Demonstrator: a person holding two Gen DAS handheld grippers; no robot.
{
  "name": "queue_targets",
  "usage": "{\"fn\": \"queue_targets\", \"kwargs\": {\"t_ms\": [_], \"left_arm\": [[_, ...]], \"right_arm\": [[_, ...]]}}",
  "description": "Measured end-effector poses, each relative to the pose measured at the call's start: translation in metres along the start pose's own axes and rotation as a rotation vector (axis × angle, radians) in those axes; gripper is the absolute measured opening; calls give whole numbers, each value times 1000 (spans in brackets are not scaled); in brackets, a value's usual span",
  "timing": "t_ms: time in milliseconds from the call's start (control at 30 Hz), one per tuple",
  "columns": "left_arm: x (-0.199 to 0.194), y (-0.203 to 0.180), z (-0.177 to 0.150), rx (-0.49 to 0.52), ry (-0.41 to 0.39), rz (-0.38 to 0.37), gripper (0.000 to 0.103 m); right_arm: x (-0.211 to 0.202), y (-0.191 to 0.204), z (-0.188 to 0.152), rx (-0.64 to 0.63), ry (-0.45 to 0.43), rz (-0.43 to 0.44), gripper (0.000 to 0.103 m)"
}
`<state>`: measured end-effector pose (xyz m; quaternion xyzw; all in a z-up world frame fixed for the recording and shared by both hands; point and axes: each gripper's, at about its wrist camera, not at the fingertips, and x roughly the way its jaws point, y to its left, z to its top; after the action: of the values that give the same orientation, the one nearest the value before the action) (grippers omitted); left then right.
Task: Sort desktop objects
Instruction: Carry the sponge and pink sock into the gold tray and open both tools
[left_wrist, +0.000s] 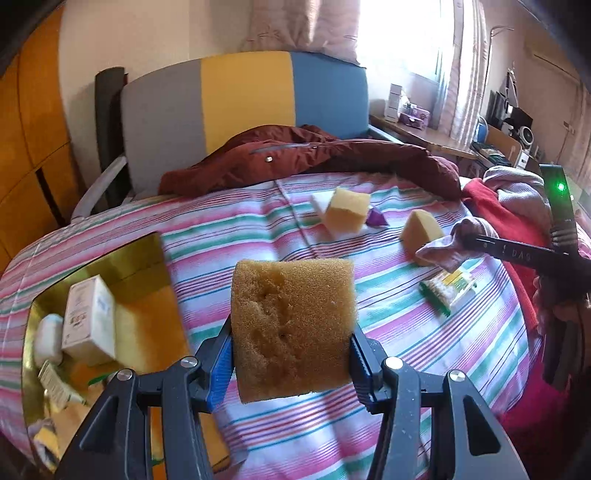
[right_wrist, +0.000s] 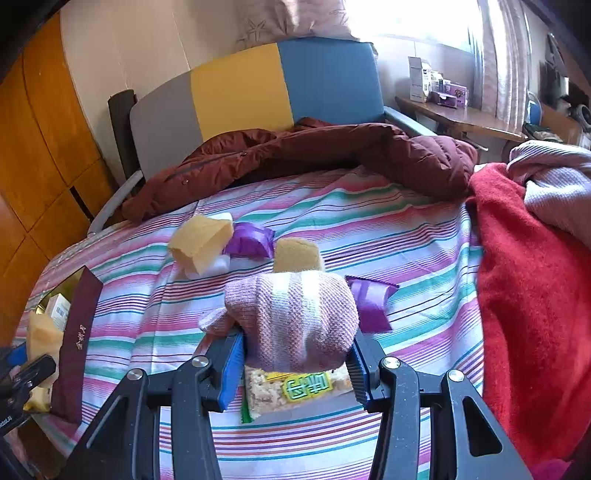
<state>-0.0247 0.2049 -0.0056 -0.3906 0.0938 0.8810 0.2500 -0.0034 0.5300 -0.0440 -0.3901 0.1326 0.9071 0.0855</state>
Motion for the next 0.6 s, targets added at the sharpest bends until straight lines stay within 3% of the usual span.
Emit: {"fn": "queue_targets", "kwargs": {"t_ms": [300, 600], "left_arm": [[-22, 38, -17, -67, -23, 48, 54], [-40, 75, -30, -139, -46, 91, 54]], "right_arm": [[0, 25, -4, -32, 35, 29, 49], [-25, 81, -5, -59, 15, 138, 50]]}}
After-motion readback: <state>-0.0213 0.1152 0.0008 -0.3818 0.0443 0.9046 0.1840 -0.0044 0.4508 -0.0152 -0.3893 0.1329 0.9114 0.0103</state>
